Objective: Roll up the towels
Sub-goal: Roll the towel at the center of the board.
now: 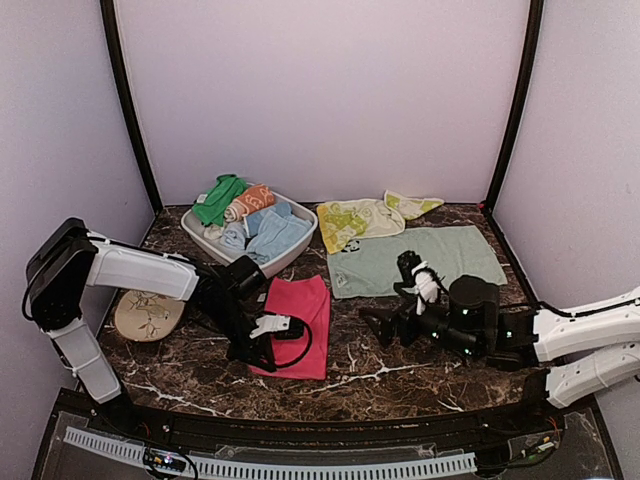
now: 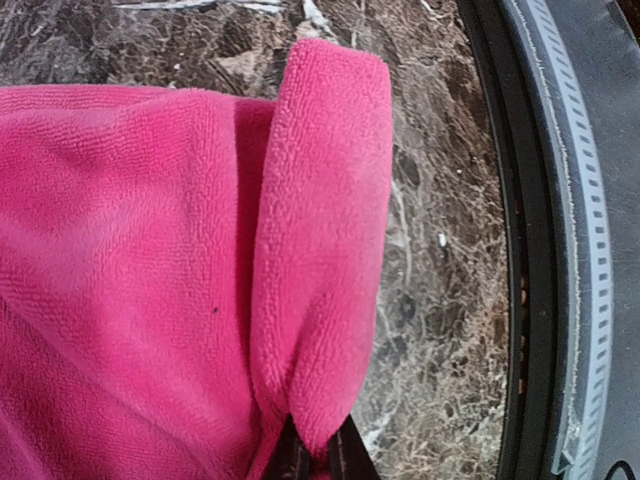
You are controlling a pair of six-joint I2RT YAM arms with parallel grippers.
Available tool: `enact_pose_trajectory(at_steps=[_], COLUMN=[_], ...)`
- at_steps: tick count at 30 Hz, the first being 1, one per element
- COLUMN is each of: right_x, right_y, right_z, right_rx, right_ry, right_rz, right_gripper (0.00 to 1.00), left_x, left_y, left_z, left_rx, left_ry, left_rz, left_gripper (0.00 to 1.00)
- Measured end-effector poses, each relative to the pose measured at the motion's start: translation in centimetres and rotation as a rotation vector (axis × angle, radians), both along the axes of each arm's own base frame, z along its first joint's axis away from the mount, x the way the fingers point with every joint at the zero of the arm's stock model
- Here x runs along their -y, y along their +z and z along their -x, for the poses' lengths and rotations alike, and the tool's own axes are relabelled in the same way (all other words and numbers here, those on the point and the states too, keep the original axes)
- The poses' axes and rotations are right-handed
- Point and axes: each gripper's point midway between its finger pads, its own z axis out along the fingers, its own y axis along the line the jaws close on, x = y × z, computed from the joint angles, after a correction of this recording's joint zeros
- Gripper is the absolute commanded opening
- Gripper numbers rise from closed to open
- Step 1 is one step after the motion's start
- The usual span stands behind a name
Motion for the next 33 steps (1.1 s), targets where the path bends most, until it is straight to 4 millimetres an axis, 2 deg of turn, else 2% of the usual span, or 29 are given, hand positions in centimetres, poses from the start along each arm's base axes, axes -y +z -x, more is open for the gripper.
enact_pose_trajectory(at_steps=[4,6,8,11,13,17,20,22,25,33], right_x=[-2.9,-4.2,-5.5,-7.9,-9.8,-12.8,-14.0,-14.9,-15.2,-16.8], right_y=[-4.4,-6.3,-7.6,-8.6,-9.0,-10.7,-12.3,-14.2,-15.3,-15.7], right_z=[5.1,7.5,9.1,10.5,11.2,11.6,11.6,11.5,11.1,8.9], right_rx=[0.140,0.223,0.296,0.405,0.482,0.609,0.677,0.728,0.756,0.820], right_ry=[0.215,0.322,0.404,0.493,0.539,0.609,0.649,0.682,0.700,0.663], right_rz=[0.272,0.402,0.506,0.618,0.675,0.773,0.829,0.880,0.911,0.911], right_gripper=[1.00,0.95,0.88,0.73,0.69,0.65,0.59,0.57,0.53,0.37], left_x=[-0.4,-0.5,-0.4,-0.2,-0.2,-0.2,-0.2,-0.2,-0.2,-0.2], left_y=[0.3,0.1,-0.1,-0.2,-0.2,-0.2,-0.2,-0.2,-0.2,-0.2], left_z=[0.9,1.0,0.9,0.9,0.9,0.8,0.7,0.6,0.5,0.4], left_rx=[-0.105,-0.147,-0.191,-0.256,-0.284,-0.330,-0.355,-0.370,-0.400,-0.429], left_ry=[-0.005,0.002,0.010,0.022,0.031,0.044,0.050,0.055,0.063,0.060], left_rz=[-0.001,-0.005,-0.006,-0.004,-0.003,-0.006,-0.011,-0.016,-0.026,-0.037], left_gripper=[0.01,0.01,0.01,0.01,0.01,0.01,0.02,0.01,0.02,0.06])
